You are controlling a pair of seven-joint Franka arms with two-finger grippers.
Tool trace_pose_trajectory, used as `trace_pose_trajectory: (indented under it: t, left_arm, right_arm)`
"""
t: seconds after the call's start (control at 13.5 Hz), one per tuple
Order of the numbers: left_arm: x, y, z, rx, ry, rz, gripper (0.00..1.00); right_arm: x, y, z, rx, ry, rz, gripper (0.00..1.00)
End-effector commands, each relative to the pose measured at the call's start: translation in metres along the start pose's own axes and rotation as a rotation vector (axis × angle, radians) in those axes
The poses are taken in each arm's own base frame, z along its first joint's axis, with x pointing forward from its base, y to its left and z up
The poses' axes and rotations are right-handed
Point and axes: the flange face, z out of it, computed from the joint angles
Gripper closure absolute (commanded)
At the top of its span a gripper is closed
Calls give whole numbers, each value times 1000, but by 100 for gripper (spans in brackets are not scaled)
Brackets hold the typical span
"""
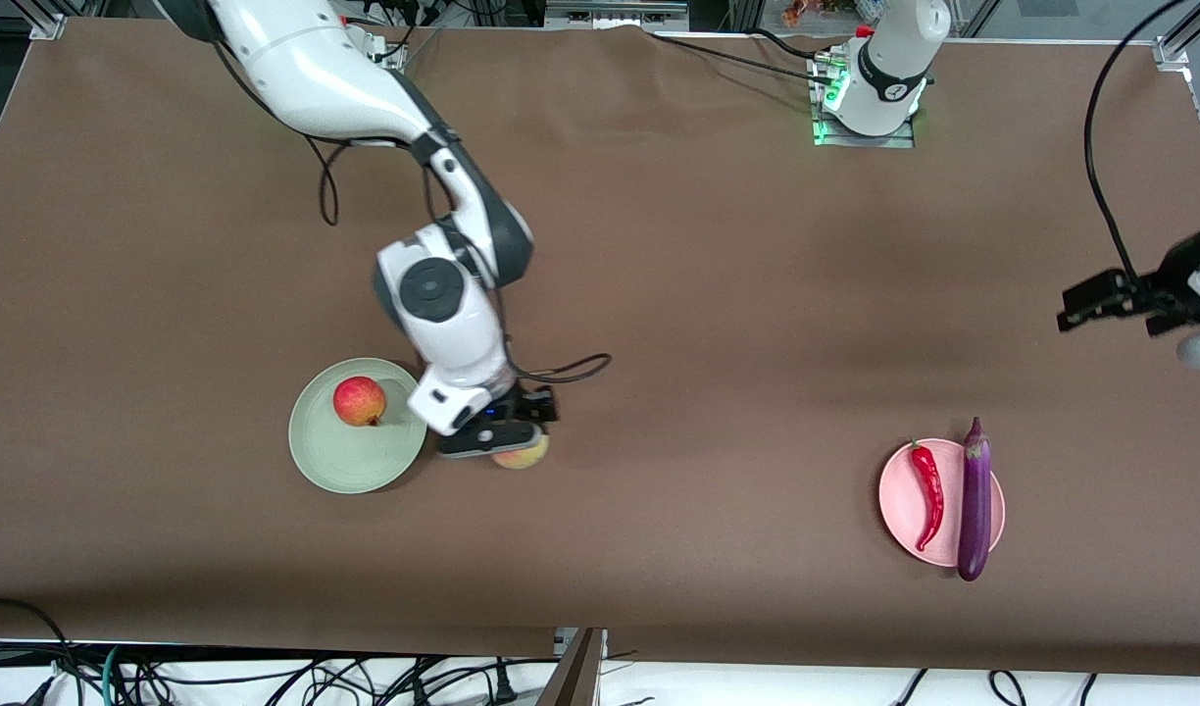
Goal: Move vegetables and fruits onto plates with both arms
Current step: 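Place the peach on the green plate while the left gripper returns to rest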
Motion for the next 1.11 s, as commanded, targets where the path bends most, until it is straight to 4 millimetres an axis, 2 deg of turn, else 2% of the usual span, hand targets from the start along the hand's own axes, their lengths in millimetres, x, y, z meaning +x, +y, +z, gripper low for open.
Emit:
trace_pose_trajectory:
  t: [0.0,0.07,0.15,0.3,0.37,0.44,0.52,0.67,0.74,0.96,1.04]
  left_arm:
    - [-45,11,9,6,-44,-50,0]
    - [-46,21,8,7,-42,-28,0]
    - [-46,27,5,11,-34,-22,0]
    - [-46,26,2,7,-31,-17,0]
    - [-45,25,3,6,-32,-17,0]
    - [-43,27,2,5,-29,-19,0]
    - [-37,28,2,4,-26,-19,0]
    - [-35,28,3,4,-27,-19,0]
    - [-34,28,3,7,-27,-17,0]
    - [-31,26,7,35,-22,-11,0]
    - [-29,26,10,43,-26,-10,0]
  right_arm:
    - [-35,120,3,19,-102,-106,100]
    - [-44,141,9,44,-125,-93,100]
    - [-47,148,11,58,-132,-81,100]
    - [-45,175,11,61,-130,-85,100]
    - [-46,185,14,63,-134,-98,84]
    - [-47,196,17,63,-137,-103,20]
    - [-48,206,18,65,-142,-105,0]
    - [-45,217,7,63,-173,-97,0]
    - [-41,233,-4,54,-213,-80,0]
    - [-30,229,-82,53,-301,-40,0]
    - [-26,237,-102,48,-295,-51,0]
